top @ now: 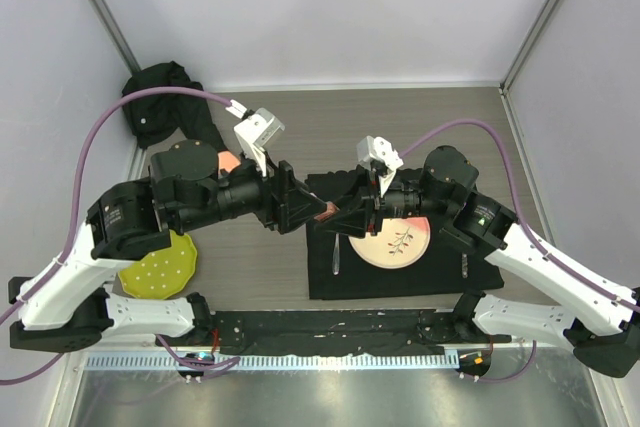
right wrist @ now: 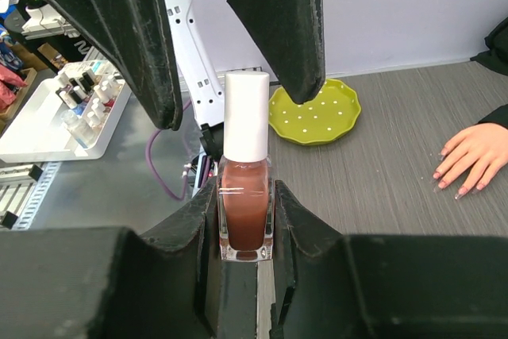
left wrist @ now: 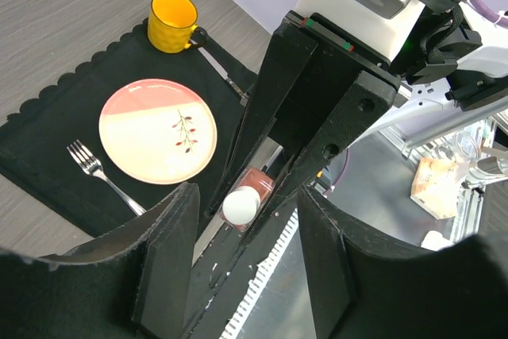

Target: Paint the nails

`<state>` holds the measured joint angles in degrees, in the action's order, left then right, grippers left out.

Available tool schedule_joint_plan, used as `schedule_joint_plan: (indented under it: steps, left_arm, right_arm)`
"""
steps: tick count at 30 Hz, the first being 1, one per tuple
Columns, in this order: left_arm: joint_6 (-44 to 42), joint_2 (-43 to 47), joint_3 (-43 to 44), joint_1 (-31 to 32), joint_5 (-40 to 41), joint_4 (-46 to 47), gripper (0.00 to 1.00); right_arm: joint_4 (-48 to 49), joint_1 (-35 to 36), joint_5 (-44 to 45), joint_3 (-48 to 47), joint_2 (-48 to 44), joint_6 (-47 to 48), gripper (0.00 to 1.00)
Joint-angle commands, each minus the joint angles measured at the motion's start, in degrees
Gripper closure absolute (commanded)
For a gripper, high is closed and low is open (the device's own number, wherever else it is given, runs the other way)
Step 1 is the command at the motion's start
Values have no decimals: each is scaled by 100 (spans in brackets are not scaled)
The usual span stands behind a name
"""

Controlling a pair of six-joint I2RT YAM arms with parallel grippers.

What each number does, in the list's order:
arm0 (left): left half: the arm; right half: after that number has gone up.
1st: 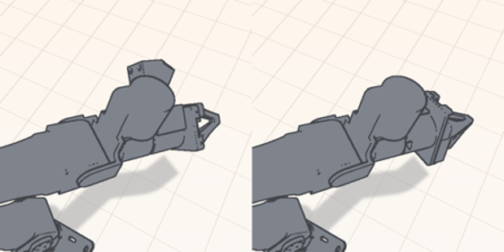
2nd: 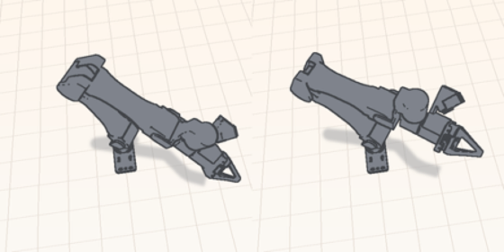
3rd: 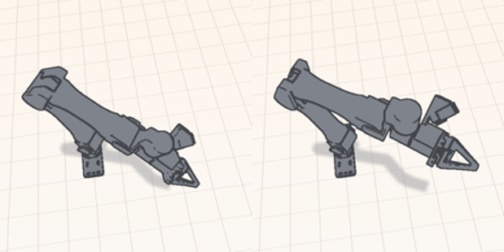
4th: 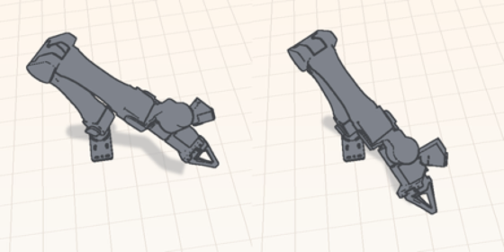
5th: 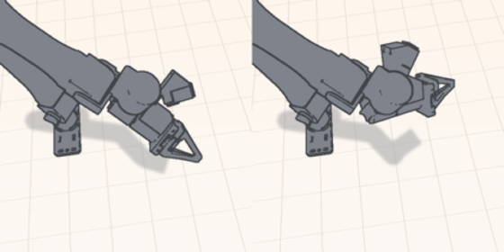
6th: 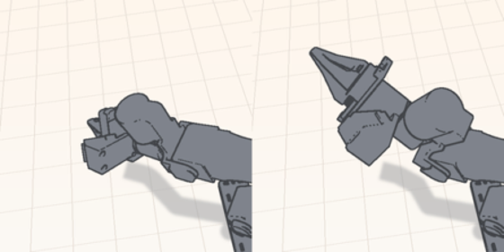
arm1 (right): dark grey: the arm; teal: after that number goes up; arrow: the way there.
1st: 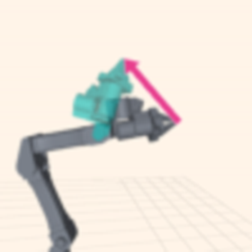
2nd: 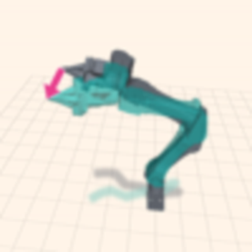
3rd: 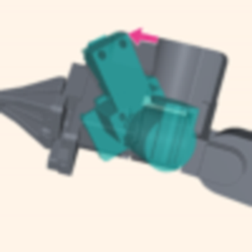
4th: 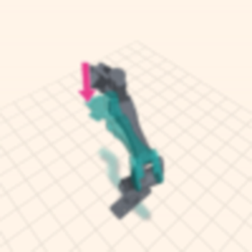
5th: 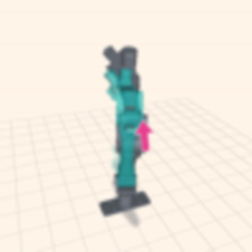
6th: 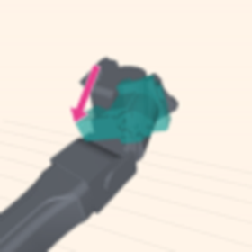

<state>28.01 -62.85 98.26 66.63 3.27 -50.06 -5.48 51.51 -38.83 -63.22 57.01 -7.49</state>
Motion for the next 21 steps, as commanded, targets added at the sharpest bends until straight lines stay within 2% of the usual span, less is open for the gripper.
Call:
schedule_joint_plan:
  steps: [1, 9, 15, 16, 18, 19, 21]
  left_arm:
    - [-50, -8, 106, -27, -177, 41, 47]
    - [-24, -113, 194, -89, -292, -56, 57]
    - [47, -166, 246, -150, -292, -109, 70]
    - [55, -184, 290, -150, -300, -144, 80]
    - [99, -280, 352, -159, -300, -188, 87]
    - [143, -315, 430, -159, -161, -266, 100]
    - [354, -395, 501, -168, 68, -381, 100]
  right_arm:
    - [372, -27, -116, -164, -41, -34, 99]
    - [407, -35, -134, -173, -59, -51, 99]
    - [398, -44, -73, -129, -85, -25, 99]
    - [398, -35, -46, -138, -76, 1, 99]
    - [381, -35, 94, -120, -68, 54, 99]
    - [381, -35, 156, -103, -76, 98, 99]
    - [468, -27, 462, -15, -94, 159, 99]
